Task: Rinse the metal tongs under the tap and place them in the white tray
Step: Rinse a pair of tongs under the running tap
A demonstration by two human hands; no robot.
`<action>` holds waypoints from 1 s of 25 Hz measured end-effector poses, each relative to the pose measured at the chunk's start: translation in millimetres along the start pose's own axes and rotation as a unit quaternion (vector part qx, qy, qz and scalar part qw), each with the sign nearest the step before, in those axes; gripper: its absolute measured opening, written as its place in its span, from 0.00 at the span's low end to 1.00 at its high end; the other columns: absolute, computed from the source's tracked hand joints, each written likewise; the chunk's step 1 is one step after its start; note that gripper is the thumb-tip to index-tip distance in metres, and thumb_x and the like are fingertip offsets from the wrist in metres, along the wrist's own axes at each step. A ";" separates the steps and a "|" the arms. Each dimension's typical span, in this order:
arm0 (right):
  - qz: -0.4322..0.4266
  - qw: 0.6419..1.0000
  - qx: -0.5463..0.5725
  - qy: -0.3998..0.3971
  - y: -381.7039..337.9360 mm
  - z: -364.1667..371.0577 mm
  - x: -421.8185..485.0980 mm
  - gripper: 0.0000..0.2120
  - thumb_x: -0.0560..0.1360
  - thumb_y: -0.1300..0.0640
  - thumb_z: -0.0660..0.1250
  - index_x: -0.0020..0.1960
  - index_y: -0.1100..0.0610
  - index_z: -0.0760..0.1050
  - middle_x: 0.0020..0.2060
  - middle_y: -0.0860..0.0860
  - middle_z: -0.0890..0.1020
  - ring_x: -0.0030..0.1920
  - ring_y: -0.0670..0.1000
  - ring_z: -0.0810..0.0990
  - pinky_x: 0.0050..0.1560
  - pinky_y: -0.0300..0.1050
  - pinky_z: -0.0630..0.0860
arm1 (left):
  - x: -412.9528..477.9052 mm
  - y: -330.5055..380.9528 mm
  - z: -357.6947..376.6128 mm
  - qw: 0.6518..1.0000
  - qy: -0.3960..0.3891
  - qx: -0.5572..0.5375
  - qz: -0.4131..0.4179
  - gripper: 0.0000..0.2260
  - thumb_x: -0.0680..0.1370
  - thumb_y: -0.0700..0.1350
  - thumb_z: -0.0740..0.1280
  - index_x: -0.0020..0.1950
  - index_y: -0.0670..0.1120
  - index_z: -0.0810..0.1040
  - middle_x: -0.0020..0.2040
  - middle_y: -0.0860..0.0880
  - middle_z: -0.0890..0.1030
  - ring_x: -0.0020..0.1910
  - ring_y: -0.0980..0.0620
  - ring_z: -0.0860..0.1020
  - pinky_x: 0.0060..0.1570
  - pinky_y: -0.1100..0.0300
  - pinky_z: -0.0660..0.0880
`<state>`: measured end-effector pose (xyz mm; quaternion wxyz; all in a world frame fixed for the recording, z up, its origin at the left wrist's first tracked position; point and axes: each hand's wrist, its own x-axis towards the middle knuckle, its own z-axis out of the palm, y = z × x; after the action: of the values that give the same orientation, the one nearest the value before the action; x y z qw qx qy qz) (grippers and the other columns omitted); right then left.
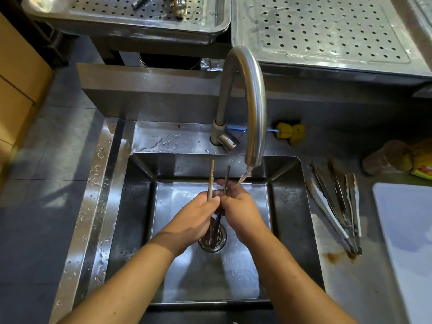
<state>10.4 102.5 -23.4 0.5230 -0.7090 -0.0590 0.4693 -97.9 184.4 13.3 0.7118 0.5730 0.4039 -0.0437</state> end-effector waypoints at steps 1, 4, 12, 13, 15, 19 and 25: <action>0.009 1.000 0.003 0.016 -1.1 -0.3 1.1 0.07 0.82 0.57 0.65 0.55 0.49 0.81 0.40 0.46 0.89 0.38 0.45 0.87 0.39 0.42 0.81 | -0.4 -0.2 0.2 1.000 -0.005 0.012 0.003 0.09 0.87 0.52 0.59 0.59 0.52 0.78 0.55 0.46 0.86 0.50 0.49 0.85 0.61 0.40 0.80; 0.032 0.998 -0.024 0.048 -4.3 -3.6 -0.6 0.12 0.83 0.53 0.63 0.46 0.52 0.82 0.33 0.47 0.87 0.32 0.44 0.84 0.33 0.40 0.79 | -1.4 -2.3 0.2 0.997 -0.018 0.070 0.010 0.14 0.85 0.57 0.61 0.59 0.50 0.80 0.57 0.39 0.85 0.56 0.37 0.83 0.60 0.34 0.78; 0.011 0.997 -0.063 0.031 -22.4 -11.5 2.0 0.08 0.83 0.59 0.63 0.50 0.53 0.80 0.30 0.45 0.86 0.30 0.41 0.84 0.28 0.35 0.77 | -3.5 -20.5 4.9 0.999 0.045 0.013 -0.011 0.11 0.83 0.55 0.66 0.54 0.48 0.80 0.51 0.43 0.88 0.47 0.40 0.87 0.53 0.35 0.83; 0.013 0.999 -0.044 0.021 -22.3 -11.1 2.7 0.08 0.82 0.61 0.62 0.52 0.54 0.79 0.30 0.46 0.86 0.29 0.43 0.84 0.27 0.36 0.77 | -3.1 -23.1 5.5 0.999 0.040 -0.009 -0.023 0.13 0.84 0.55 0.65 0.54 0.46 0.80 0.51 0.42 0.88 0.44 0.41 0.87 0.51 0.37 0.84; 0.022 0.998 0.056 -0.005 -22.2 -11.7 4.4 0.08 0.82 0.64 0.63 0.58 0.56 0.77 0.33 0.51 0.85 0.30 0.49 0.83 0.30 0.42 0.79 | -3.7 -24.9 7.2 0.996 0.029 -0.068 -0.040 0.14 0.86 0.52 0.63 0.57 0.42 0.78 0.51 0.39 0.86 0.39 0.45 0.86 0.42 0.47 0.85; 0.046 0.971 0.224 -0.069 -19.5 -16.8 2.4 0.10 0.84 0.57 0.62 0.59 0.61 0.79 0.38 0.56 0.82 0.35 0.53 0.82 0.38 0.48 0.81 | -6.4 -22.9 5.8 0.986 0.045 -0.156 -0.048 0.14 0.87 0.50 0.62 0.58 0.40 0.78 0.46 0.43 0.84 0.35 0.47 0.85 0.31 0.57 0.82; -0.010 0.993 0.081 -0.087 -19.3 -22.7 -8.4 0.07 0.82 0.53 0.67 0.50 0.55 0.81 0.40 0.53 0.85 0.38 0.48 0.80 0.44 0.46 0.72 | 6.9 -10.8 5.0 0.985 0.078 -0.124 -0.091 0.21 0.82 0.58 0.68 0.54 0.38 0.82 0.35 0.46 0.81 0.28 0.51 0.79 0.31 0.56 0.82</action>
<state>30.1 90.8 -2.6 0.5761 -0.6204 -0.0736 0.5270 -96.3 179.3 0.6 0.7366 0.4430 0.5108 -0.0132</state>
